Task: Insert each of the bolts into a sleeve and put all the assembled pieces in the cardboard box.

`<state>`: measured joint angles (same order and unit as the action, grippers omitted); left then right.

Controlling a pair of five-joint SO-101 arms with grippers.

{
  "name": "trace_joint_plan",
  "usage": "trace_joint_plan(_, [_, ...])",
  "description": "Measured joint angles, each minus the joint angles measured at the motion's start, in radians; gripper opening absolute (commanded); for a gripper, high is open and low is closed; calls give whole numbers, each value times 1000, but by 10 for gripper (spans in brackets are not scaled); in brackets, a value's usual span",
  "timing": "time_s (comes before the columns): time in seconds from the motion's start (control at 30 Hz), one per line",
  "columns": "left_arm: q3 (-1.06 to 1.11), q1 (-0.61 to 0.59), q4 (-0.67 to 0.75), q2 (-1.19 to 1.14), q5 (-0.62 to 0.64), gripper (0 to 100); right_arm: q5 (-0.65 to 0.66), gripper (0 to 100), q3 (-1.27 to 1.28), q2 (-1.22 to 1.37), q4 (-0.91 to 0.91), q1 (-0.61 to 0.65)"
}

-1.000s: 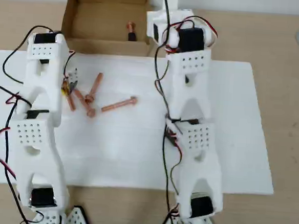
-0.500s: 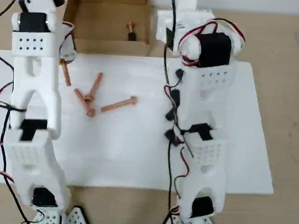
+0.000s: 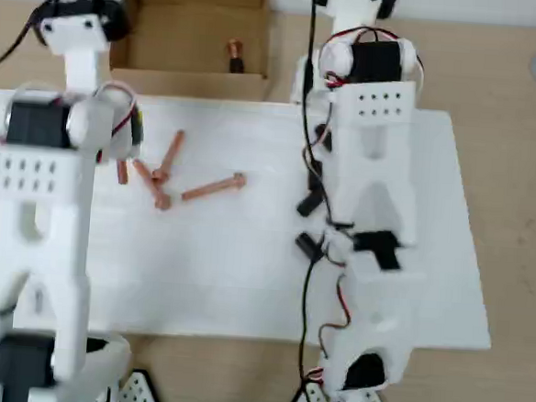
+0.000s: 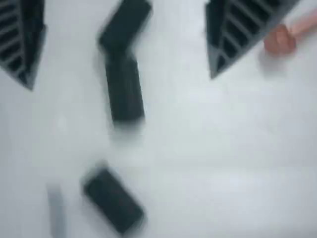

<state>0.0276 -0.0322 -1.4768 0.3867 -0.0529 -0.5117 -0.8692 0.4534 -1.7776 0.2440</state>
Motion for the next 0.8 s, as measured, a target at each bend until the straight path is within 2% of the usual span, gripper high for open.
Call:
trace_joint_plan(0.17, [351, 3, 212, 261, -11, 6, -23, 267, 305, -95, 14, -6])
trace_joint_plan(0.33, [539, 23, 299, 417, -11, 6, 40, 267, 473, -95, 114, -6])
trace_joint_plan(0.47, [598, 25, 333, 439, -11, 6, 83, 267, 489, -46, 190, -6])
trace_joint_plan(0.7, [631, 25, 341, 445, -11, 6, 345, 267, 493, 129, 219, -5])
trace_joint_plan(0.8, [631, 25, 341, 446, -11, 6, 400, 267, 466, 187, 219, -5])
